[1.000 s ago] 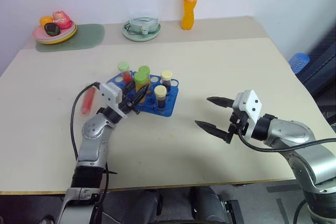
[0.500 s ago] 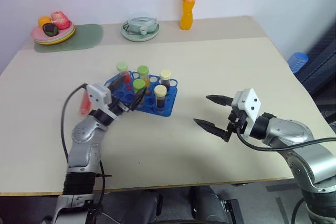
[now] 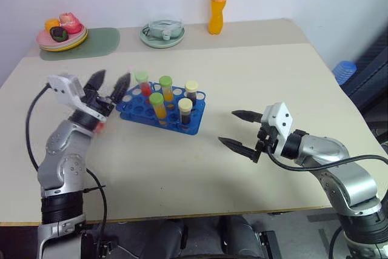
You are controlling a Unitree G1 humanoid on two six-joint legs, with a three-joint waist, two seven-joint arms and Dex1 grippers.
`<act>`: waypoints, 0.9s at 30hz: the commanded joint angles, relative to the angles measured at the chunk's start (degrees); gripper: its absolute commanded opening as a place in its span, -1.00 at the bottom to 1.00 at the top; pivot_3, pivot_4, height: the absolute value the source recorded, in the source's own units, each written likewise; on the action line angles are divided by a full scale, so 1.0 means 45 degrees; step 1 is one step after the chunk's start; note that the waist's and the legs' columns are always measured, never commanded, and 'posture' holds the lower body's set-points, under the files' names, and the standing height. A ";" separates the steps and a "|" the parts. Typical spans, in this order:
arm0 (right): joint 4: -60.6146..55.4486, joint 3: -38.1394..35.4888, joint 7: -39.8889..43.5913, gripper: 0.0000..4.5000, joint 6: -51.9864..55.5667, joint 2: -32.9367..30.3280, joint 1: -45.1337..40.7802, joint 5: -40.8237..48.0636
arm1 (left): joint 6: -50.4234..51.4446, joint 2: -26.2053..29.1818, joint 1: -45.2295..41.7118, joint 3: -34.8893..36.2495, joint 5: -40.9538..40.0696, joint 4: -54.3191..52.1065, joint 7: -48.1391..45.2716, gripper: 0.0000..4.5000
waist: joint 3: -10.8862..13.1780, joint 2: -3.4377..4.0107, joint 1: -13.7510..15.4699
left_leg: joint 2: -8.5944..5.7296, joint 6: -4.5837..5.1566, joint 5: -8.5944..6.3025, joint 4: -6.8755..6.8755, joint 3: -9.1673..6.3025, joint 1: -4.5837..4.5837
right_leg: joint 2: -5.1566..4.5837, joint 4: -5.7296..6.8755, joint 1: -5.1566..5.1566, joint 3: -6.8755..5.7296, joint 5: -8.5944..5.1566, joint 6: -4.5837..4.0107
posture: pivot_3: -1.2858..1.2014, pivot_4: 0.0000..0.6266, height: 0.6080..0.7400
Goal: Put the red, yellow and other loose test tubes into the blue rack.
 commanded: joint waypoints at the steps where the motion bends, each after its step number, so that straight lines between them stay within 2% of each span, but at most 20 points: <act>1: 0.0086 0.0000 0.0205 1.00 -0.0272 0.0002 -0.0416 -0.0063 | 0.3368 0.1051 -0.0894 0.1237 -0.0593 -0.0079 0.2182 0.97 | 0.0000 0.0000 -0.0004 | 0.0002 0.0000 0.0000 -0.0001 0.0000 0.0000 | 0.0005 0.0000 -0.0003 0.0004 0.0000 0.0000 | 0.03 -0.52 1.00; 4: 0.0317 0.0077 0.0408 1.00 -0.0422 -0.0016 -0.0593 -0.0116 | 0.5926 0.1900 -0.1863 0.1678 -0.1332 0.0356 0.2720 0.97 | 0.0004 -0.0007 0.0017 | 0.0001 0.0000 0.0000 0.0002 -0.0001 -0.0001 | 0.0006 0.0009 -0.0007 0.0003 0.0000 0.0000 | 0.03 -0.52 1.00; 6: 0.0452 0.0134 0.0538 1.00 -0.0511 -0.0010 -0.0647 -0.0170 | 0.9968 0.3191 -0.2967 0.0989 -0.1255 0.1210 0.3048 0.97 | 0.0011 -0.0023 0.0035 | -0.0005 0.0001 0.0000 0.0005 -0.0002 -0.0003 | 0.0005 0.0014 -0.0006 0.0002 -0.0002 0.0002 | 0.03 -0.52 1.00; 8: 0.0610 0.0224 0.0678 1.00 -0.0691 0.0024 -0.0655 -0.0299 | 1.1220 0.3814 -0.3859 0.0524 -0.1198 0.1890 0.2662 0.97 | 0.0012 -0.0024 0.0011 | -0.0009 0.0001 0.0000 0.0003 -0.0006 -0.0001 | 0.0005 0.0014 -0.0005 0.0000 -0.0001 0.0002 | 0.03 -0.52 1.00; 10: 0.0690 0.0287 0.0744 1.00 -0.0801 0.0073 -0.0661 -0.0402 | 1.2104 0.4424 -0.4577 -0.0681 -0.0774 0.2652 0.2016 0.97 | 0.0011 -0.0022 0.0001 | -0.0011 0.0001 0.0000 0.0004 -0.0008 -0.0001 | 0.0005 0.0017 -0.0007 -0.0001 -0.0001 0.0002 | 0.03 -0.52 1.00; 13: 0.0738 0.0352 0.0788 1.00 -0.0875 0.0112 -0.0683 -0.0461 | 1.3192 0.4626 -0.5500 -0.1762 -0.0328 0.3810 0.1432 0.97 | 0.0011 -0.0022 -0.0019 | -0.0011 -0.0002 0.0001 -0.0005 -0.0005 0.0002 | 0.0004 0.0017 -0.0013 0.0001 -0.0002 0.0002 | 0.03 -0.52 1.00; 18: 0.0704 0.0333 0.0780 1.00 -0.0907 0.0099 -0.0583 -0.0499 | 1.2878 0.4394 -0.6900 -0.3118 0.0990 0.5927 0.0911 0.97 | 0.0015 -0.0029 -0.0025 | -0.0009 -0.0006 0.0003 -0.0005 -0.0006 -0.0001 | 0.0005 0.0019 -0.0019 0.0000 -0.0001 0.0002 | 0.03 -0.52 1.00; 27: 0.0205 0.0111 0.0474 1.00 -0.0617 0.0004 -0.0281 -0.0346 | 1.0670 0.4160 -0.9049 -0.5235 0.3545 0.9957 -0.0731 0.97 | 0.0017 -0.0033 -0.0024 | -0.0011 -0.0007 0.0003 -0.0002 -0.0004 -0.0012 | 0.0002 0.0015 -0.0024 -0.0001 -0.0001 0.0003 | 0.03 -0.52 1.00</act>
